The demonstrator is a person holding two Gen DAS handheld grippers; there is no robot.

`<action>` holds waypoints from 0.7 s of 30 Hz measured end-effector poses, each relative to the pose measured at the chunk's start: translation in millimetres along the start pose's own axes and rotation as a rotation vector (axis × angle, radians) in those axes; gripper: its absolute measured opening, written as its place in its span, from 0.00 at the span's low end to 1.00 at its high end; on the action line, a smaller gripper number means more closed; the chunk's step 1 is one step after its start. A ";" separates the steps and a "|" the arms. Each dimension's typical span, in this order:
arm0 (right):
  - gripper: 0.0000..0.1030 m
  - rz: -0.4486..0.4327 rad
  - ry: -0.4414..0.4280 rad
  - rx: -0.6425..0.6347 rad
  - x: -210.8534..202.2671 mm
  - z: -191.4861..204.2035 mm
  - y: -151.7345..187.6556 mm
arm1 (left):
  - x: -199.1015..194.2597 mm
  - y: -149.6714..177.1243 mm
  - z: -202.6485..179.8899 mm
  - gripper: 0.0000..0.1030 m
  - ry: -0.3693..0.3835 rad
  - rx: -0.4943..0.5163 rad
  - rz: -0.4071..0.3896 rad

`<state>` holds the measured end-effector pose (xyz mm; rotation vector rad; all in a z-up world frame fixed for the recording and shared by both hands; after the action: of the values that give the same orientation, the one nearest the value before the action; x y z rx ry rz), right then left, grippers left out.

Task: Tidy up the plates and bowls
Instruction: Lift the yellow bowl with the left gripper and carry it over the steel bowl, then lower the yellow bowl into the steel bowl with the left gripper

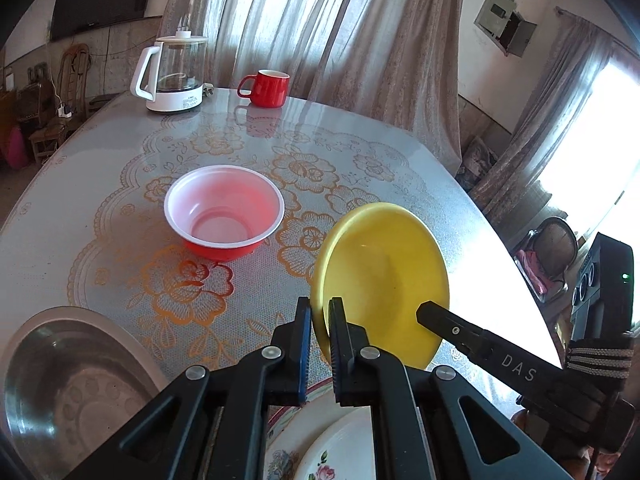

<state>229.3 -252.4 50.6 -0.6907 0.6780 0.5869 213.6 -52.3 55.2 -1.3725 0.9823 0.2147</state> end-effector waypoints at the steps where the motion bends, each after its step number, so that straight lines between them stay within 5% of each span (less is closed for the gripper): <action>1: 0.08 0.001 -0.005 -0.005 -0.9 2.4 2.2 | -4.8 1.9 1.7 0.08 -0.003 -0.002 -0.008; 21: 0.08 0.112 -0.130 -0.203 -6.3 79.8 85.2 | -100.3 68.7 76.3 0.08 -0.100 -0.140 -0.090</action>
<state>196.2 -141.9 69.6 -0.7988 0.5425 0.8045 143.1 72.2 66.3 -1.5157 0.8327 0.2863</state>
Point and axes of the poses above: each gripper's, at about its wrist camera, not at the fingertips, and x roughly the way its jaws point, z to its left, y to its underside, the point moved 1 cm from there along x, roughly the way its jaws point, and after that the axes turned 15 degrees about x, right-handed, at the moved point
